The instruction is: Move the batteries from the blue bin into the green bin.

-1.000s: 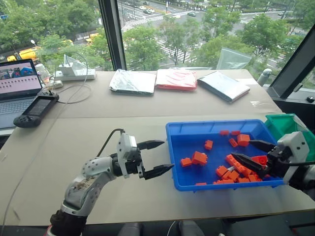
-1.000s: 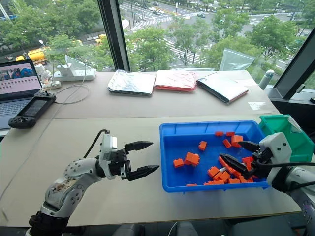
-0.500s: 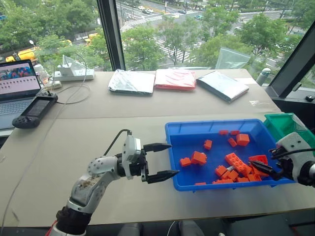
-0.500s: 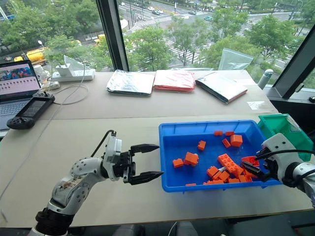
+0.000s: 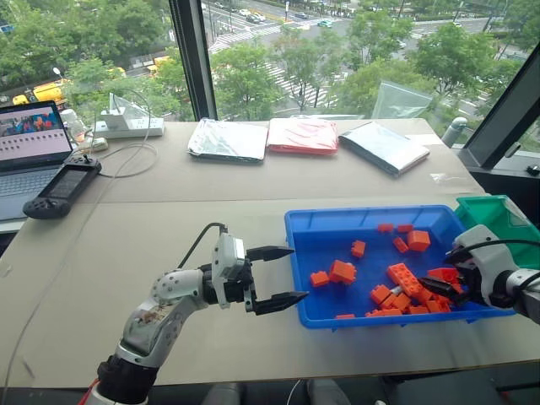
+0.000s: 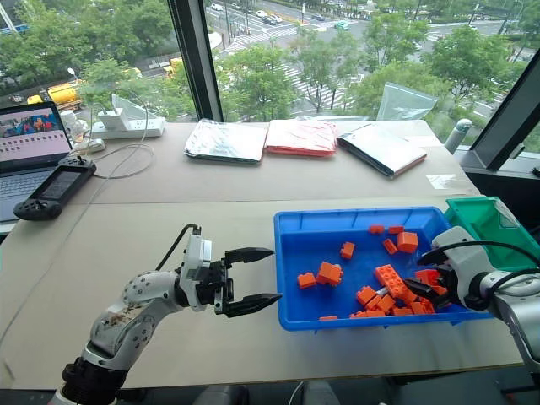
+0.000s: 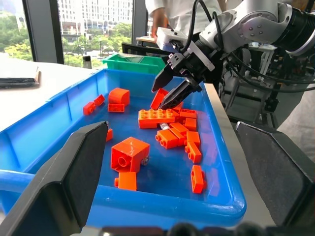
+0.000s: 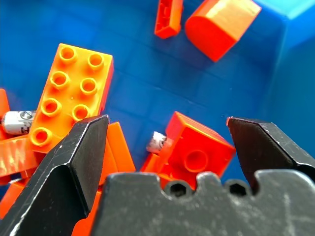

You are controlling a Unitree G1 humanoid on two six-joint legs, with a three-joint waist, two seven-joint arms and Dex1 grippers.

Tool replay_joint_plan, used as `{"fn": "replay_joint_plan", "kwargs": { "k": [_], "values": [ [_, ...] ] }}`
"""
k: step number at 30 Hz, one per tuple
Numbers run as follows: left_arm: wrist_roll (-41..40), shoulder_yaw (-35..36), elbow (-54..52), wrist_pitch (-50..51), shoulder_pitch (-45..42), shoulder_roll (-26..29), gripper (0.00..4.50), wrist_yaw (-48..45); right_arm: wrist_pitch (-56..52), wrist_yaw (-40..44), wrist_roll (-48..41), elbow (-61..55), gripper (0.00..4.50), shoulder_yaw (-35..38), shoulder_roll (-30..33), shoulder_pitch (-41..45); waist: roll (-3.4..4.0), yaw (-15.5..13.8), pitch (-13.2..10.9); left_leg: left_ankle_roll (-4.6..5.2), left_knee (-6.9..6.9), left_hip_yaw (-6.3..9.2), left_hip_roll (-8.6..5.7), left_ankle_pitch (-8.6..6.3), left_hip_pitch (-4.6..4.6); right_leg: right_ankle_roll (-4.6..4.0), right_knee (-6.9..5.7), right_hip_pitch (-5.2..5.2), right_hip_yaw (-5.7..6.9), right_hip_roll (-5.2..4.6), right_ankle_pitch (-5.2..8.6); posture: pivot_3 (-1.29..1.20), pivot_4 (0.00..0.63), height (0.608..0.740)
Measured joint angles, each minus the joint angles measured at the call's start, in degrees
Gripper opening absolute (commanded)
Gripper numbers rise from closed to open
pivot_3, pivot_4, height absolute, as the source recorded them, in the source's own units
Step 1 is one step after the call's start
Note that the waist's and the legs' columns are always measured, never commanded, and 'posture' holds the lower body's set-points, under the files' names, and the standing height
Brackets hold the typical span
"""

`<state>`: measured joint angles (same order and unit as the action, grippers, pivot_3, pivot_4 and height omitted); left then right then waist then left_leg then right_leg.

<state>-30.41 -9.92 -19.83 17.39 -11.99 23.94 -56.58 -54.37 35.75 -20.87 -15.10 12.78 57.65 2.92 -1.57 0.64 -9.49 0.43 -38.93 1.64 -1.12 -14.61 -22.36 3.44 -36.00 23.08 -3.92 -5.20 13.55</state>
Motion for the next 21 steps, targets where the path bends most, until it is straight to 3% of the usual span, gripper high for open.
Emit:
{"fn": "replay_joint_plan", "kwargs": {
  "k": [3,10,21],
  "values": [
    [0.0,0.0,-0.2,0.0,0.0,0.0,4.50,0.5,0.0,-0.3,0.6,0.9,3.84,-0.3,0.0,0.6,0.00,0.0,0.0,0.00,0.00,0.00,0.00,0.00,0.00,0.00,0.00,0.00,0.00,0.02,0.00,0.00,0.150,0.740],
    [0.1,0.0,-0.5,0.0,0.0,-0.2,4.50,1.5,1.1,-0.7,2.6,2.1,1.57,-0.8,0.0,1.7,0.00,0.1,0.0,0.00,0.01,-0.01,0.00,0.00,0.01,0.00,0.00,0.01,0.00,0.02,0.00,0.00,0.150,0.740],
    [0.1,0.0,-0.5,0.0,0.0,-0.1,4.50,1.8,2.2,-0.3,3.8,2.2,1.49,-0.1,0.0,4.8,0.01,0.2,0.0,0.00,0.01,0.00,0.00,0.00,0.00,0.00,-0.02,0.04,-0.01,0.02,0.00,0.00,0.150,0.740]
  ]
}}
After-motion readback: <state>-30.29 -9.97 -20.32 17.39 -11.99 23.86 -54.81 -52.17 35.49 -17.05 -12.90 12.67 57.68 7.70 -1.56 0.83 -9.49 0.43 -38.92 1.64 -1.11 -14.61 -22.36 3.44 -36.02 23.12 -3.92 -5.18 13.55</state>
